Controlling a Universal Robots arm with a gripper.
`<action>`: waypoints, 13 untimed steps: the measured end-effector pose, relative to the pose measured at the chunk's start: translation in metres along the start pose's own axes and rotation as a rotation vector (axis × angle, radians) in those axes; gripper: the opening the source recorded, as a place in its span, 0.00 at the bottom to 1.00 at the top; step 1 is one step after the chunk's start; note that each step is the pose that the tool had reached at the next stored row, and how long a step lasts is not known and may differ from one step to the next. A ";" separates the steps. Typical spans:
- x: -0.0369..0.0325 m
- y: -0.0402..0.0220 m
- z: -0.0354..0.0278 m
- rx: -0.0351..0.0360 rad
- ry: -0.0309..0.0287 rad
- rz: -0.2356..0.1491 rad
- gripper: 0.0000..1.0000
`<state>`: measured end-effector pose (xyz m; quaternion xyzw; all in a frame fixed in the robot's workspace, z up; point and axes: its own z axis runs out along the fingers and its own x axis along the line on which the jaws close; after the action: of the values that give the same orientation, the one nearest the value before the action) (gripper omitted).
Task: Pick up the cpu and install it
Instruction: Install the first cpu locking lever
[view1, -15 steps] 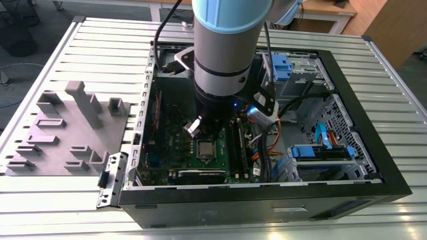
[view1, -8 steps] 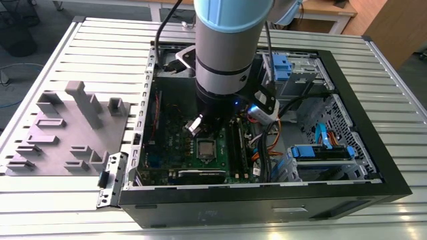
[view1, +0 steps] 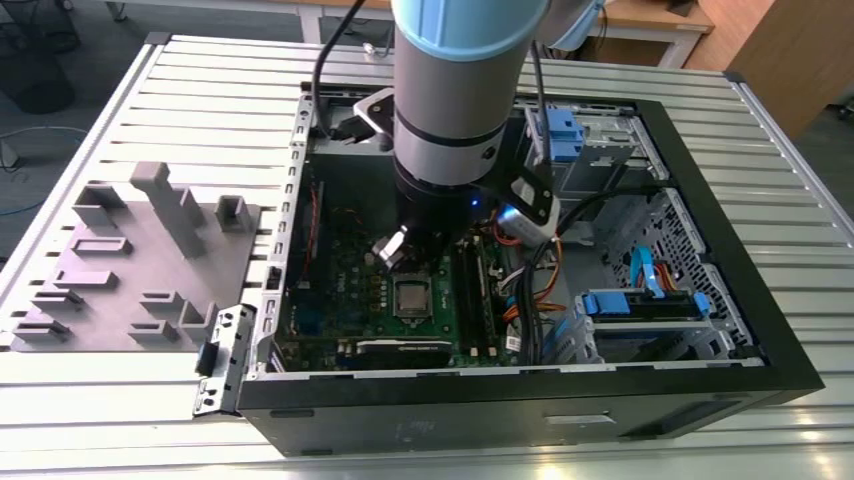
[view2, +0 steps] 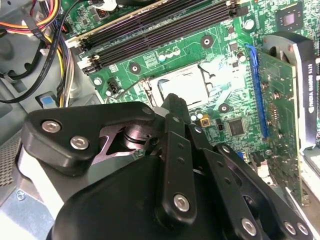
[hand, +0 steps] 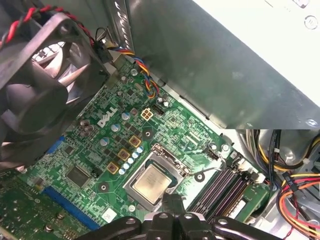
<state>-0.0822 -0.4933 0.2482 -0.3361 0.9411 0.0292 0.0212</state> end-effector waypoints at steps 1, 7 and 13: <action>-0.0001 0.0001 -0.0012 -0.0001 -0.0002 0.000 0.11; -0.0008 0.0004 -0.0108 -0.0002 -0.0003 0.000 0.11; -0.0032 -0.0001 -0.0120 -0.0040 -0.0034 0.000 0.11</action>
<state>-0.0799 -0.4922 0.2603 -0.3360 0.9411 0.0316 0.0221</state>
